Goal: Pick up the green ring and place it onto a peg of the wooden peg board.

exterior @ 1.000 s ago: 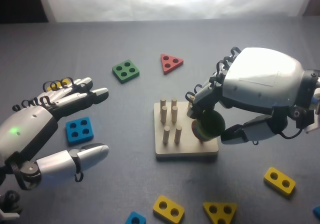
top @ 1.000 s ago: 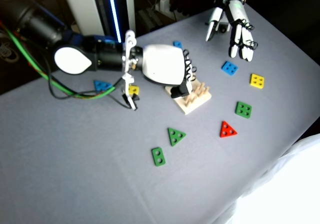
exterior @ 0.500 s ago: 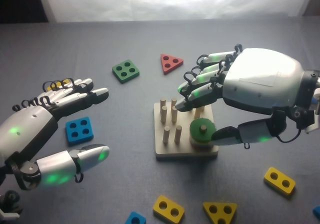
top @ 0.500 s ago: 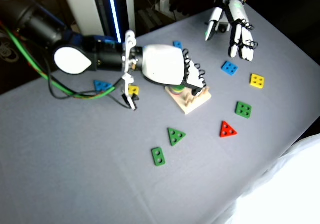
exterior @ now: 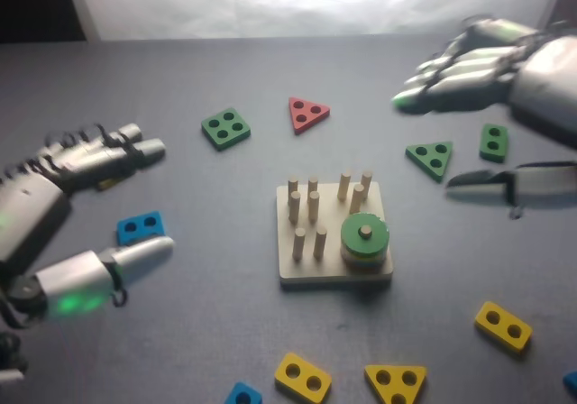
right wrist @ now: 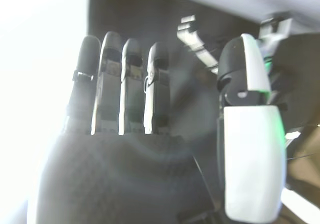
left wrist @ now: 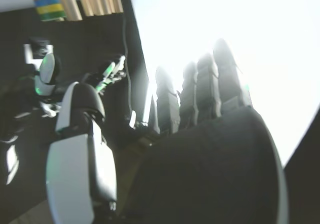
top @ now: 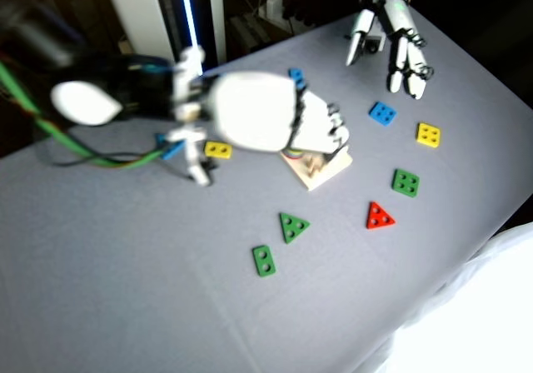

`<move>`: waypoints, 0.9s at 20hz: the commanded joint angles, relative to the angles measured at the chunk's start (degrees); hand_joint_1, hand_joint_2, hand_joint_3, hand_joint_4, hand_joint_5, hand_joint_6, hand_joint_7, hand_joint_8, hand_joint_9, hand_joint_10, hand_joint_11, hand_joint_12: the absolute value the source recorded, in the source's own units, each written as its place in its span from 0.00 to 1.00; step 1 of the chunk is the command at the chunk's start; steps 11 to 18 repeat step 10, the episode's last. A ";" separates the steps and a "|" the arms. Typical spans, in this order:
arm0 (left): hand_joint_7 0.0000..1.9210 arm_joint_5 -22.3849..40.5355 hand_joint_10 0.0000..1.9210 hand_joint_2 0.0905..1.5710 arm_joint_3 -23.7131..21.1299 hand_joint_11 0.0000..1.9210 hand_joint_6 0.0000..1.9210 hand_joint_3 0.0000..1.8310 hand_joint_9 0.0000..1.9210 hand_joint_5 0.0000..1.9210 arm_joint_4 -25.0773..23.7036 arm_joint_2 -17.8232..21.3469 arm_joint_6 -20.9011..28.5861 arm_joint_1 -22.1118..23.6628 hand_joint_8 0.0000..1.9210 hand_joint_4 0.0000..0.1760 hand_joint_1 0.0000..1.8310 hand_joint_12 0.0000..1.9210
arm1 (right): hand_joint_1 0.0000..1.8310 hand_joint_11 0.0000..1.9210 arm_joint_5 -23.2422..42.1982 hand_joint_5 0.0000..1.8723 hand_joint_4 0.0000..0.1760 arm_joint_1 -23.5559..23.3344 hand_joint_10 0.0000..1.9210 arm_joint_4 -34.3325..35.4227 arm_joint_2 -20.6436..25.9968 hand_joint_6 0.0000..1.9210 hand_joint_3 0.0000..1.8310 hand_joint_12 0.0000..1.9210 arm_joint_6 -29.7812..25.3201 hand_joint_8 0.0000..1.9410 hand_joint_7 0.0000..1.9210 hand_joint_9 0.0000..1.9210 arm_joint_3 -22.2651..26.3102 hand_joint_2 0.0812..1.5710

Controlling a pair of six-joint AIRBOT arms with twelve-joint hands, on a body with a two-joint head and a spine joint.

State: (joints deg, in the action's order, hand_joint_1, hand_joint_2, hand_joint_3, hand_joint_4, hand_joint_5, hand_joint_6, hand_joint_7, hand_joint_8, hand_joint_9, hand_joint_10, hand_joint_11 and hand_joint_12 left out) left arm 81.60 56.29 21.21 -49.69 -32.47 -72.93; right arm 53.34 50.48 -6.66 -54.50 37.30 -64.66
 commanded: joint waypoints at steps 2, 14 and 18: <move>0.16 12.37 0.00 0.70 -0.70 0.00 0.00 0.00 0.12 0.19 -0.71 0.73 0.45 0.45 0.00 0.06 0.43 0.29 | 0.47 0.04 16.99 0.32 0.00 2.26 0.01 5.51 1.63 0.00 0.00 0.50 -0.22 0.00 0.30 0.26 1.65 0.69; 0.11 17.79 0.00 0.76 -0.93 0.00 0.00 0.01 0.14 0.00 -0.39 2.27 -1.77 3.08 0.00 0.00 0.27 0.47 | 0.28 0.17 42.97 0.24 0.00 9.68 0.01 14.30 5.28 0.00 0.00 0.47 1.44 0.00 0.34 0.39 5.87 0.82; 0.11 17.79 0.00 0.76 -0.93 0.00 0.00 0.01 0.14 0.00 -0.39 2.27 -1.77 3.08 0.00 0.00 0.27 0.47 | 0.28 0.17 42.97 0.24 0.00 9.68 0.01 14.30 5.28 0.00 0.00 0.47 1.44 0.00 0.34 0.39 5.87 0.82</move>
